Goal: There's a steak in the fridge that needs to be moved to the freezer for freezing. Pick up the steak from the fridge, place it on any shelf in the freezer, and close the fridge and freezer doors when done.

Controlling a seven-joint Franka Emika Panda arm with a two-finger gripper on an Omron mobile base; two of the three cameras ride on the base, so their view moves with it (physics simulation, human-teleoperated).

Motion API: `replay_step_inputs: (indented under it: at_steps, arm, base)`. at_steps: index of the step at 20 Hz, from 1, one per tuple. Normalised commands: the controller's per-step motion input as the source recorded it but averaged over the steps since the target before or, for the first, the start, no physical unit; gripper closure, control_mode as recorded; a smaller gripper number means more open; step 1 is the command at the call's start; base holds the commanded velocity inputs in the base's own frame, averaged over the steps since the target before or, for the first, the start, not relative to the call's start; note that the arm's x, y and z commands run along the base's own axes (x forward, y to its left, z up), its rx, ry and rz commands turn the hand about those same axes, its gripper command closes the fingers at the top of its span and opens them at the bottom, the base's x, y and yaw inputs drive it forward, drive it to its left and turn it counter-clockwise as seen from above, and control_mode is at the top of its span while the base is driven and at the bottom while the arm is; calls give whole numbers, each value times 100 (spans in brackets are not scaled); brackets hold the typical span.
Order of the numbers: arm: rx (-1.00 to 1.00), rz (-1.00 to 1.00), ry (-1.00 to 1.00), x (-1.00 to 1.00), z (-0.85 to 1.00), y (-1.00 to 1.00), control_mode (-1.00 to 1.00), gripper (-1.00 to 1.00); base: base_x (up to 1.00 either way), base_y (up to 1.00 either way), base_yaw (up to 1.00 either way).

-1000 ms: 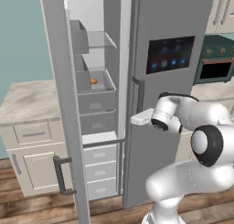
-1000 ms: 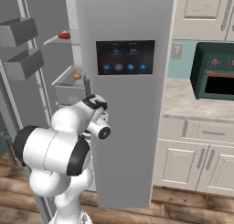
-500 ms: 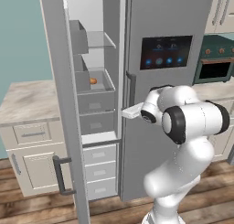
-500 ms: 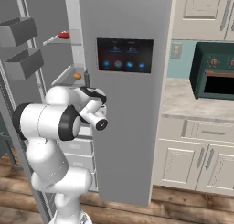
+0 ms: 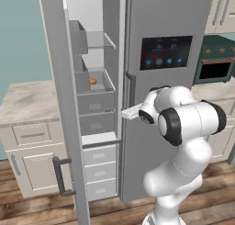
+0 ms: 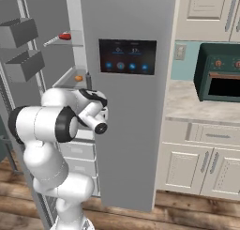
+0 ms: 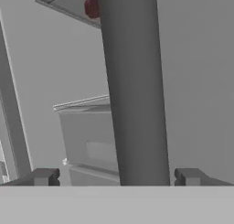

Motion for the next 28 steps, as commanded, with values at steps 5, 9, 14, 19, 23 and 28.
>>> replay_step_inputs:
  at_steps: [5,9,14,19,23,28]
  arm:
    - [0,0,-9,1,53,0,-100,-100]
    - [0,0,-15,0,75,12,-100,-100]
    - [0,0,-16,-5,76,5,-100,-100]
    - [0,0,-16,-6,62,0,-100,-100]
    - [0,0,-9,-1,53,0,-100,-100]
    - [0,0,-9,-2,51,0,-100,-100]
  base:
    - [0,0,0]
    - [0,0,0]
    - [0,0,0]
    - [0,0,0]
    - [0,0,0]
    - [0,0,0]
